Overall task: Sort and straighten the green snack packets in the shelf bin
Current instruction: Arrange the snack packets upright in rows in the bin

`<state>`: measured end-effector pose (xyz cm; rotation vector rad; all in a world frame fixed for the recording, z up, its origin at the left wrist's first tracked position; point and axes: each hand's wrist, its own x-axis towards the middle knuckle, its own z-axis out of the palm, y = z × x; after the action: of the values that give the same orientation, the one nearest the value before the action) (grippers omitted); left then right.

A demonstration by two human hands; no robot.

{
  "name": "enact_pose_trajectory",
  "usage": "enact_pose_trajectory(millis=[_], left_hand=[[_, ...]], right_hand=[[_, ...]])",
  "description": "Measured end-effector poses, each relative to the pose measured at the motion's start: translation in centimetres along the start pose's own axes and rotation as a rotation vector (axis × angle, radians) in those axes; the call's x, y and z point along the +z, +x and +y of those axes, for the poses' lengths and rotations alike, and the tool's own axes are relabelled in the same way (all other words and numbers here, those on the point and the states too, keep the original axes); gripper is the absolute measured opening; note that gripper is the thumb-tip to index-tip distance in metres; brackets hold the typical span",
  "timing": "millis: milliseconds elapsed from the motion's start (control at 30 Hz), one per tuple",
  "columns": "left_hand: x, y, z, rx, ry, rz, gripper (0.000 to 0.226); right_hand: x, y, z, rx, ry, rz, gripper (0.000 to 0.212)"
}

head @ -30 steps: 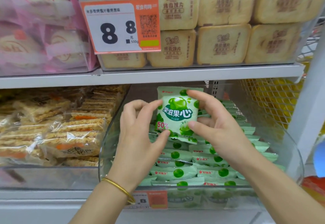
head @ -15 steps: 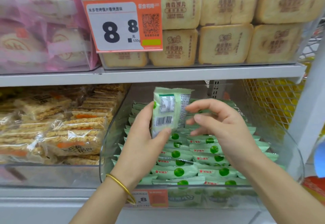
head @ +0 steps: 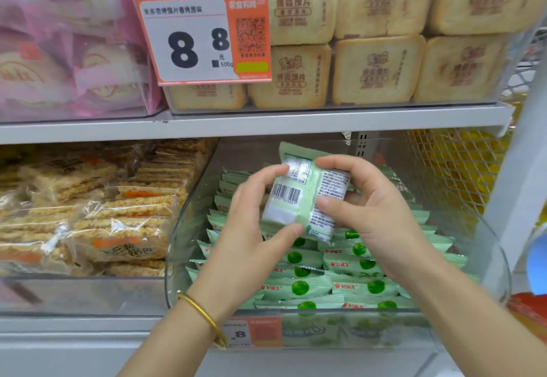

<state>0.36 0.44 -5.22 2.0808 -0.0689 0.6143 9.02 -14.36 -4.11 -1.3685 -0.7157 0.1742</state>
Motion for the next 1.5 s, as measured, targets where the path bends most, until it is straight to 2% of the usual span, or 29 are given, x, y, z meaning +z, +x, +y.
enact_pose_trajectory(millis=[67,100,167,267,333,433,533,600,767,900,1000,1067,1133,1200,1333,1400,1500], left_hand=[[-0.1,0.0,-0.3,0.109,0.334,0.12,0.046],[-0.1,0.0,-0.4,0.143,0.429,0.147,0.04],[-0.1,-0.1,-0.1,0.13,0.446,0.113,0.045],[-0.2,-0.2,-0.2,0.061,0.417,0.044,0.068],[-0.2,-0.2,-0.5,0.083,0.471,0.056,0.067],[-0.6,0.2,-0.5,0.044,0.353,0.103,0.052],[-1.2,0.6,-0.1,-0.094,0.084,0.103,0.043],[-1.4,0.7,0.1,-0.132,-0.057,0.095,0.04],[-1.4,0.6,0.4,-0.146,-0.25,0.032,0.049],[-1.2,0.7,-0.1,-0.154,-0.244,0.035,0.055],[-1.1,0.9,-0.3,-0.142,-0.219,0.051,0.052],[-1.0,1.4,-0.7,-0.151,-0.207,0.102,0.047],[-0.9,2.1,-1.6,-0.174,-0.045,0.175,0.045],[-0.9,2.6,-2.7,-0.202,0.251,0.146,0.046],[0.1,3.3,-3.5,-0.229,0.628,-0.128,0.048],[0.5,3.6,-3.6,-0.226,0.739,-0.235,0.05],[0.6,4.2,-3.8,-0.228,0.808,-0.317,0.051]], right_hand=[[0.3,0.0,0.2,0.0,-0.04,0.028,0.041],[0.4,0.0,0.2,0.0,-0.054,0.034,0.039],[0.6,-0.2,0.2,0.008,-0.05,0.037,0.034],[0.7,-0.2,0.1,0.029,0.053,-0.023,0.034],[0.6,-0.2,0.2,0.033,0.088,-0.079,0.039],[0.5,0.0,0.2,0.038,0.077,-0.053,0.041],[-0.1,0.4,0.0,-0.025,-0.286,0.097,0.038],[-0.5,0.6,-0.2,-0.013,-0.386,0.136,0.033],[-0.3,0.8,0.2,0.045,-0.134,0.116,0.016],[-0.6,1.0,0.4,0.096,-0.096,0.096,0.018],[-0.9,1.2,0.1,0.162,-0.092,0.015,0.026],[-1.1,1.6,-0.1,0.149,-0.123,0.079,0.019],[-1.3,2.2,0.1,0.112,-0.183,0.236,0.017],[-1.5,2.7,0.3,0.074,-0.274,0.324,0.021],[-0.8,3.9,0.7,0.002,-0.45,0.318,0.012],[-0.3,4.6,1.2,-0.009,-0.509,0.317,0.011],[0.4,5.6,2.0,-0.022,-0.628,0.311,0.023]])
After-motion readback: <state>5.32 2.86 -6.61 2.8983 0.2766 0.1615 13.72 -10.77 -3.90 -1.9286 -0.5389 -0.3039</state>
